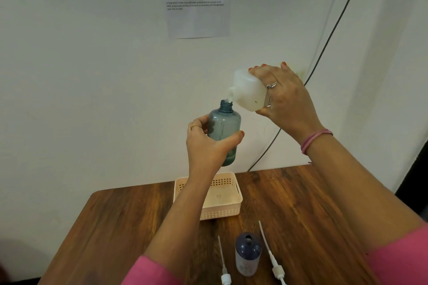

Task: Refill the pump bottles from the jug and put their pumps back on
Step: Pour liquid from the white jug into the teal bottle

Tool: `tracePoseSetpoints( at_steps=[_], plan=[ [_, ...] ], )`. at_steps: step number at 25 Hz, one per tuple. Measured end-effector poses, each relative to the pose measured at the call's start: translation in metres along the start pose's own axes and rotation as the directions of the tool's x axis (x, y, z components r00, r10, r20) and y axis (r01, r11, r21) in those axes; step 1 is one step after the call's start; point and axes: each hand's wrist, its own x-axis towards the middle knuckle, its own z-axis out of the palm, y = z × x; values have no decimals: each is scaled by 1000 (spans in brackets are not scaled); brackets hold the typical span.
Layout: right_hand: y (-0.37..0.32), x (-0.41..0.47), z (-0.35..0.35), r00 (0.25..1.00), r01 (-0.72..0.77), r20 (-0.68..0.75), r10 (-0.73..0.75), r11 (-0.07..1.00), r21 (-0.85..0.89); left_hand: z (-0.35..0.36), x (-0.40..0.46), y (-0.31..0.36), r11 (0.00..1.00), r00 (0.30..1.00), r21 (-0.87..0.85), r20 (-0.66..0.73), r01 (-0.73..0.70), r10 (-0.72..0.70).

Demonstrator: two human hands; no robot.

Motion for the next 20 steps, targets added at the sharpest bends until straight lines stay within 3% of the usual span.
tracePoseSetpoints(
  at_steps=[20],
  plan=[
    [2,1,4,1000,-1,6,1,1000,-10,2,1,-1,1000,1000,-4,-2,9,-9]
  ],
)
